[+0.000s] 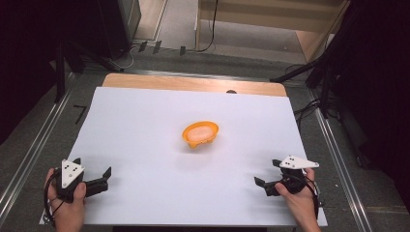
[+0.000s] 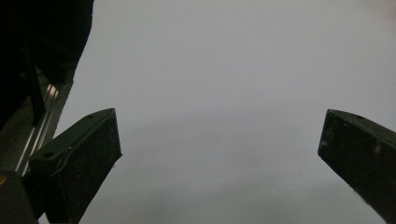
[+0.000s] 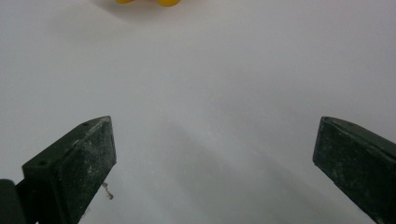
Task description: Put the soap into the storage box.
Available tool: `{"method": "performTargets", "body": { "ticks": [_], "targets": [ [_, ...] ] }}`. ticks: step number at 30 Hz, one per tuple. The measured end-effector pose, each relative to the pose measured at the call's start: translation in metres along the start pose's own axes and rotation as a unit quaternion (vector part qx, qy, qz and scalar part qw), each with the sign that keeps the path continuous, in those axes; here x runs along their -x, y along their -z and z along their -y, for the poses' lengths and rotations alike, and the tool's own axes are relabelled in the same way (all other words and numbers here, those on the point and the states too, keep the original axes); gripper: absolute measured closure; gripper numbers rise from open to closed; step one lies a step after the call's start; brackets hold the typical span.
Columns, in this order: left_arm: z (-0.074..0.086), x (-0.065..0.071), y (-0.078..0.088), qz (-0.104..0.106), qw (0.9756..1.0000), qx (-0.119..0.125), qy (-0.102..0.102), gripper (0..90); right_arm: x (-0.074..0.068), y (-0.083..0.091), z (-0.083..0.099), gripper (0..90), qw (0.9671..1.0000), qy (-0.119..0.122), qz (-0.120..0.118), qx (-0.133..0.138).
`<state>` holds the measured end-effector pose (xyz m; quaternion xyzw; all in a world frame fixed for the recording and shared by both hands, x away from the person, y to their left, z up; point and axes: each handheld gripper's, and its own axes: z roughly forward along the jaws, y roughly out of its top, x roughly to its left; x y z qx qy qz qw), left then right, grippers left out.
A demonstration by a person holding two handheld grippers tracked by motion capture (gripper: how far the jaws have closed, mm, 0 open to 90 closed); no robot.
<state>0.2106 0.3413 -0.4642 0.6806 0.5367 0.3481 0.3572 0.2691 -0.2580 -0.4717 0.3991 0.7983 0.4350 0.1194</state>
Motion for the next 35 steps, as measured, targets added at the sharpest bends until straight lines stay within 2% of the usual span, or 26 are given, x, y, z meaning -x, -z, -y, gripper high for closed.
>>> {"method": "performTargets", "body": {
  "ticks": [8,12,19,23,24,25,30,35],
  "targets": [
    [0.0,0.0,0.0,0.0,1.0,0.001,0.0,0.0,0.007,0.016,0.021,0.0,0.9997,-0.015,0.016,0.007],
    [0.0,0.0,0.0,0.0,1.0,0.001,0.0,0.0,0.009,0.025,0.029,0.0,0.9993,-0.015,0.026,0.02],
    [0.0,0.0,0.0,0.001,1.0,0.003,0.002,0.0,0.016,0.043,0.045,0.0,0.9968,-0.033,0.054,0.048],
    [0.0,0.0,0.0,0.002,1.0,0.003,0.002,0.0,0.018,0.05,0.05,0.0,0.9958,-0.028,0.063,0.061],
    [0.0,0.0,0.0,0.002,1.0,0.003,0.002,0.0,0.02,0.053,0.052,0.0,0.9948,-0.028,0.072,0.066],
    [0.0,0.0,0.0,0.002,1.0,0.003,0.002,0.0,0.02,0.053,0.052,0.0,0.9948,-0.028,0.072,0.066],
    [0.0,-0.001,-0.001,0.004,1.0,-0.003,0.001,0.0,0.029,0.057,0.056,0.0,0.9915,-0.062,0.069,0.091],
    [-0.001,0.0,-0.003,0.005,0.9999,-0.013,0.0,0.0,0.028,0.056,0.057,0.4,0.9912,-0.063,0.074,0.09]
  ]
}}
